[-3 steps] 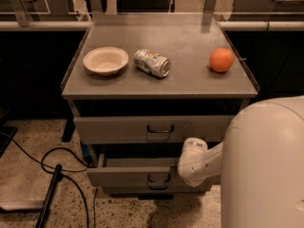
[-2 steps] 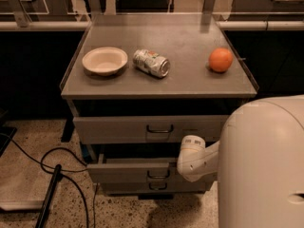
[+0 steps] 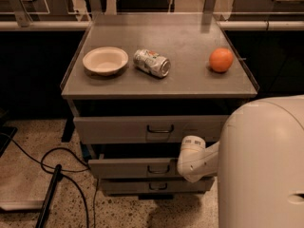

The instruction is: Close middle drawer

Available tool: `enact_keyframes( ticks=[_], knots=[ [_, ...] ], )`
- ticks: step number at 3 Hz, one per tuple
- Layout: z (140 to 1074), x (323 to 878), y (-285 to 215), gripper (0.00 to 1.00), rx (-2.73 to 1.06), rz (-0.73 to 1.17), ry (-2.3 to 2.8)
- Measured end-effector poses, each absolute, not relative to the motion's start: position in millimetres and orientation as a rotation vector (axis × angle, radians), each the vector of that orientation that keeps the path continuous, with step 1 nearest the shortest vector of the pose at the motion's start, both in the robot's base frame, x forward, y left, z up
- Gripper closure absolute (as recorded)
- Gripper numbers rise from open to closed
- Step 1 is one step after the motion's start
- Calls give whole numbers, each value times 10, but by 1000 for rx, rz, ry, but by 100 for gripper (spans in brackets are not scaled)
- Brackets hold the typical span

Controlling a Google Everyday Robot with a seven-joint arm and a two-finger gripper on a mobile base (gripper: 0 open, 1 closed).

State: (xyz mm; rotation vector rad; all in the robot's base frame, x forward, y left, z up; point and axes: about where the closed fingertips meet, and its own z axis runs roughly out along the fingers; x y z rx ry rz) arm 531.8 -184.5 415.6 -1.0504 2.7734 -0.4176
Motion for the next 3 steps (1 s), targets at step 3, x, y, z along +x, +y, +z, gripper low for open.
enact_keyframes(
  ticks=[3],
  knots=[
    [4155, 5318, -1846, 0, -1050, -418, 2774]
  ],
)
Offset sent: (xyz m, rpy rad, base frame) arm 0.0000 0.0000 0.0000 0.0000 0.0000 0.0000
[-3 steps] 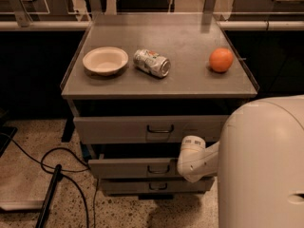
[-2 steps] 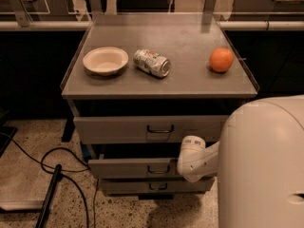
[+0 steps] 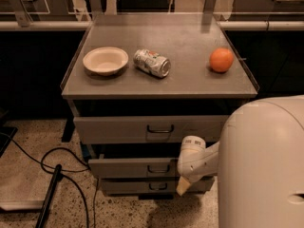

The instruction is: Close middle drawer

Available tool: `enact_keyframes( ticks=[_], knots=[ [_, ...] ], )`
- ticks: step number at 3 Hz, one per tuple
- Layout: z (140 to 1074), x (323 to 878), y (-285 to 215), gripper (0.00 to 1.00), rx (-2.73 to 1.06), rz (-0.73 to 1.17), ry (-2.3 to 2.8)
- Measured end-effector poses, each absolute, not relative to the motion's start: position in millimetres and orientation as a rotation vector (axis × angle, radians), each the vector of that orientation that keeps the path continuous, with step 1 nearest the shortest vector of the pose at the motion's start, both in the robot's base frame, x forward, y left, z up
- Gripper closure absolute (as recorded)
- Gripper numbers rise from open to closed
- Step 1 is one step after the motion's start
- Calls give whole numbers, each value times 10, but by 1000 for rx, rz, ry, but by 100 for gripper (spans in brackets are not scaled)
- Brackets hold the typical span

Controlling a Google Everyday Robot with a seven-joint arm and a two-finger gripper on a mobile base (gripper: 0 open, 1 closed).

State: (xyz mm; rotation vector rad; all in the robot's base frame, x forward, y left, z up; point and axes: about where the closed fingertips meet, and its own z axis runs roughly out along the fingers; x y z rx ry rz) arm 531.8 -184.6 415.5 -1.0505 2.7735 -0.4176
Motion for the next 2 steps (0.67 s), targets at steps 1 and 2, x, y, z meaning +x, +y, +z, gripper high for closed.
enact_keyframes(
  ticks=[1, 2],
  knots=[
    [4155, 5318, -1846, 0, -1050, -418, 2774],
    [4154, 5317, -1846, 18, -1051, -418, 2774]
  ],
)
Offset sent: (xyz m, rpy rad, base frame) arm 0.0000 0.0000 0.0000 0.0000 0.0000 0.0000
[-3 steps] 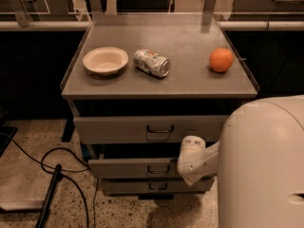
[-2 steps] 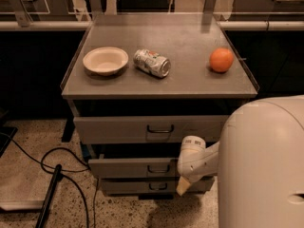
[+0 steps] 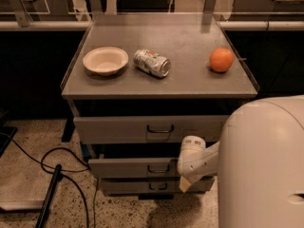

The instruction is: Close middle drawer

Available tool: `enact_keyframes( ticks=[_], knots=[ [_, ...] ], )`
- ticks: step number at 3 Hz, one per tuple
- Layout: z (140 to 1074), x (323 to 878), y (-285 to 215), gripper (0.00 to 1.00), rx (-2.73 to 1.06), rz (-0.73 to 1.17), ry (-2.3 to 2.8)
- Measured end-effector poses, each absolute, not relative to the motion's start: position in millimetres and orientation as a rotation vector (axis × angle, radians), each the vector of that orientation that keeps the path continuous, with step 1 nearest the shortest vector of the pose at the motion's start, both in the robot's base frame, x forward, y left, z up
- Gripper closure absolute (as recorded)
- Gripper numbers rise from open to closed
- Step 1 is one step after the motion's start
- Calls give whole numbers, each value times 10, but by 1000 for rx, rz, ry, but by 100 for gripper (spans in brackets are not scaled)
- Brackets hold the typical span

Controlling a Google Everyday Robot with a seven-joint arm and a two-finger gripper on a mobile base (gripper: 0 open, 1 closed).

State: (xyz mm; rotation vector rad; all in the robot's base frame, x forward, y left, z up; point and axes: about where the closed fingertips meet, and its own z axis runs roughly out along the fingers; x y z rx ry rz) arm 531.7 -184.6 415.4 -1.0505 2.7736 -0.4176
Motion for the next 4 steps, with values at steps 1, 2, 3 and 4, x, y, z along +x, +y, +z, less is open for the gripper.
enact_keyframes(
  ticks=[1, 2, 3, 4],
  knots=[
    [4154, 5317, -1846, 39, -1051, -418, 2774],
    [4154, 5317, -1846, 63, -1051, -418, 2774],
    [4153, 5317, -1846, 88, -1050, -418, 2774],
    [4062, 5348, -1906, 100, -1006, -437, 2768]
  ],
)
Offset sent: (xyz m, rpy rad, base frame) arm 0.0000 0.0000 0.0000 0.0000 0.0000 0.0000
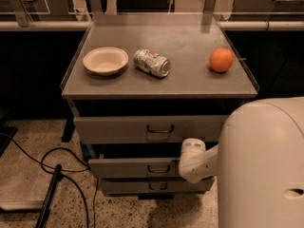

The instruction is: Close middle drawer

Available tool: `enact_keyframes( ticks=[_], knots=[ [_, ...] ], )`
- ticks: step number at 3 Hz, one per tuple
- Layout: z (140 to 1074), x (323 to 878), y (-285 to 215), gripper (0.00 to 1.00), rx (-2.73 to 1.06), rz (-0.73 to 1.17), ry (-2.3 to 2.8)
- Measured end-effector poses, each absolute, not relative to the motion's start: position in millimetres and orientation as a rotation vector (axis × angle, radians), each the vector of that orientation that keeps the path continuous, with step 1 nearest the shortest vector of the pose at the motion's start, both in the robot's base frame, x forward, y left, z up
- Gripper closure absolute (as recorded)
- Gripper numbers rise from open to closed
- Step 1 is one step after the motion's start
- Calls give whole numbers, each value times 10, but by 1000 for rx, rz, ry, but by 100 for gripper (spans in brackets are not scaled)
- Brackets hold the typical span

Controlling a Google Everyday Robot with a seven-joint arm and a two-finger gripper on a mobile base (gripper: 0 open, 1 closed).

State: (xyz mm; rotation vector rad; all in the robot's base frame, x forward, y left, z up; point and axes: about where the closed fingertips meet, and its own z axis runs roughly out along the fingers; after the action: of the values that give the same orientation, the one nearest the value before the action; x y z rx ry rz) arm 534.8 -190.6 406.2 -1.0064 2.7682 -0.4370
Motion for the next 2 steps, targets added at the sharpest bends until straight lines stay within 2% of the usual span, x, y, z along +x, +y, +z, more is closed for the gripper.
enact_keyframes(
  ticks=[2],
  knots=[
    [3704, 5662, -2028, 100, -891, -510, 2732]
  ],
)
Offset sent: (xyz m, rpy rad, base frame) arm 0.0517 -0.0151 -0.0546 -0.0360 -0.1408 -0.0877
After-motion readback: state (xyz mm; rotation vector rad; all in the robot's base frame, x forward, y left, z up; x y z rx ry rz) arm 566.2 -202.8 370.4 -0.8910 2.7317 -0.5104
